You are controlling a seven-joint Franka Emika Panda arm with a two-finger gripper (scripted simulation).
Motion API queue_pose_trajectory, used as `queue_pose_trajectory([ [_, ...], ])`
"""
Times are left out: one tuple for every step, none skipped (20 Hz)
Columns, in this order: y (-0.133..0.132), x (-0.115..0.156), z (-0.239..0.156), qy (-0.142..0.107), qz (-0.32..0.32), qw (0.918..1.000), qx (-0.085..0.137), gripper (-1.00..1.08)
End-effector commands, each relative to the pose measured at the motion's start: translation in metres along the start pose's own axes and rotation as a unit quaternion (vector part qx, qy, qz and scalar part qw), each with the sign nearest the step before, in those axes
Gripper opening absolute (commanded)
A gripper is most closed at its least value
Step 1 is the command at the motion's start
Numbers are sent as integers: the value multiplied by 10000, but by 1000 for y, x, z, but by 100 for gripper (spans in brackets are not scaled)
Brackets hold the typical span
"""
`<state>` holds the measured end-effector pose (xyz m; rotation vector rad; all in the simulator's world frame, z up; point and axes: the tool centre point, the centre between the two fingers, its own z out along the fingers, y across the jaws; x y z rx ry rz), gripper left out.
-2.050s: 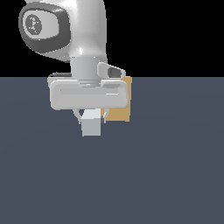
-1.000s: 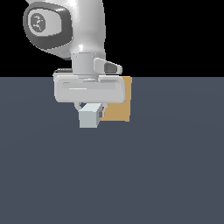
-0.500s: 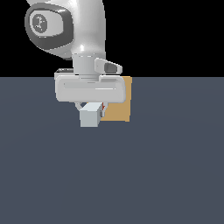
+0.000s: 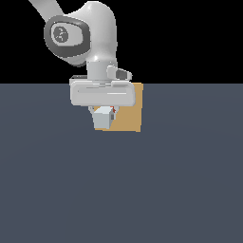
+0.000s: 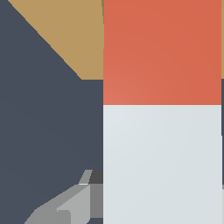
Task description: Insert the peg into the horizontal hole in a box.
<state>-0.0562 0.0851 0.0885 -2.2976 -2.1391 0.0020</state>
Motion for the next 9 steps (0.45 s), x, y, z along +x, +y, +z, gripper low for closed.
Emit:
queue_pose_trajectory([
  [1,18,-2,6,1,10000,-22,-100],
  [1,24,-2,7,2,10000,-26,-100],
  [2,29,-2,7,2,10000,-26,-100],
  [2,33,-2,7,2,10000,-26,-100],
  [2,36,-3,7,2,10000,-29,-100],
  [2,39,-3,7,2,10000,-29,-100],
  [3,41,-3,7,2,10000,-29,-100],
  [3,42,-3,7,2,10000,-29,-100],
  [3,43,-3,7,2,10000,-29,-100],
])
